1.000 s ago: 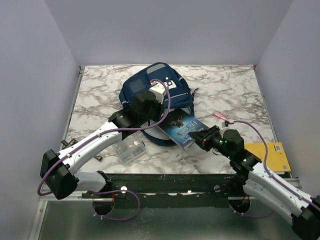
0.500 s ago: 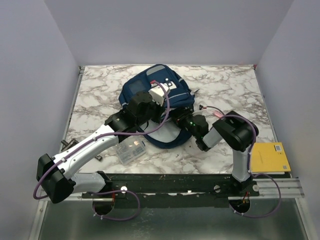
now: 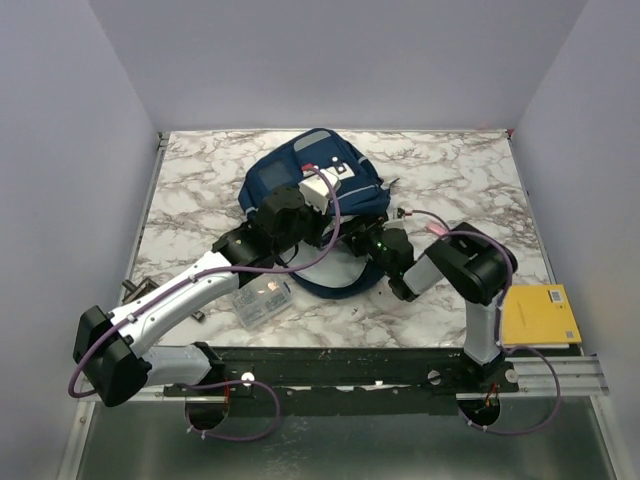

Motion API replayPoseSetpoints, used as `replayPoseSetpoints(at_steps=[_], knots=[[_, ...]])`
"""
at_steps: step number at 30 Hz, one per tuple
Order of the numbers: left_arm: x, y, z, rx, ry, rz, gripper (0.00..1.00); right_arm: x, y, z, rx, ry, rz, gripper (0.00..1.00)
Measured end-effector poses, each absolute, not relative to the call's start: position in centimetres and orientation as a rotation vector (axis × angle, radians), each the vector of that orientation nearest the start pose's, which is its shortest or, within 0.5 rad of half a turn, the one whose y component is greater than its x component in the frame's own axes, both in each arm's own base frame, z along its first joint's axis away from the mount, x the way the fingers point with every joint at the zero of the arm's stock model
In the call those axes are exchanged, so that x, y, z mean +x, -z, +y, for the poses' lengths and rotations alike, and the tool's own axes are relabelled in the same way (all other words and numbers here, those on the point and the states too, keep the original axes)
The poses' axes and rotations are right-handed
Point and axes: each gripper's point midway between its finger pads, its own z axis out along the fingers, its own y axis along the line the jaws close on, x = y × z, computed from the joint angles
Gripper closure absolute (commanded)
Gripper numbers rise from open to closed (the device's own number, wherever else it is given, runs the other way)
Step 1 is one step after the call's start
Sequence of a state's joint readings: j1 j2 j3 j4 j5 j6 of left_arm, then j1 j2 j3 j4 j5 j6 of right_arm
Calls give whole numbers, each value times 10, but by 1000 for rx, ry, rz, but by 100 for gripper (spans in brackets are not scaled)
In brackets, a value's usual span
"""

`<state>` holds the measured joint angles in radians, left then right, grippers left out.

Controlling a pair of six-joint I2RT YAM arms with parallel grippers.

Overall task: Pack the student bag
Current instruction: Place the book in the student bag.

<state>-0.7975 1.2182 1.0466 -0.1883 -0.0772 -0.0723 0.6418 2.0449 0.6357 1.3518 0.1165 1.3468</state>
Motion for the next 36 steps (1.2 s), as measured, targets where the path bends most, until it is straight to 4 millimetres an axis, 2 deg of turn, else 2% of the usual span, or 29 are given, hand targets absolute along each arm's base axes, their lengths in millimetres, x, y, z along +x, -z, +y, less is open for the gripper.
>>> replayPoseSetpoints(at_steps=[5,14,19,21,24,27,32,36], knots=[[290,-248,-279,620,512,1874,100,361,-102,298,722,-1310,1802,0],[290,-247,-279,584,536,1891,100,307,-89,267,637,-1060,2105,0],[285,-249,-287,590,587,1892,100,278,-107,245,539,-994,2141,0],[283,-249,-290,595,604,1891,100,273,-109,240,513,-970,2156,3],[283,-248,-292,595,616,1897,100,270,-107,238,487,-950,2168,15],[281,-248,-293,599,629,1901,100,266,-102,239,467,-964,2177,20],[281,-245,-293,597,629,1911,100,252,-107,234,517,-991,2209,19],[279,-234,-294,579,639,1960,100,242,-128,216,543,-901,2245,18]])
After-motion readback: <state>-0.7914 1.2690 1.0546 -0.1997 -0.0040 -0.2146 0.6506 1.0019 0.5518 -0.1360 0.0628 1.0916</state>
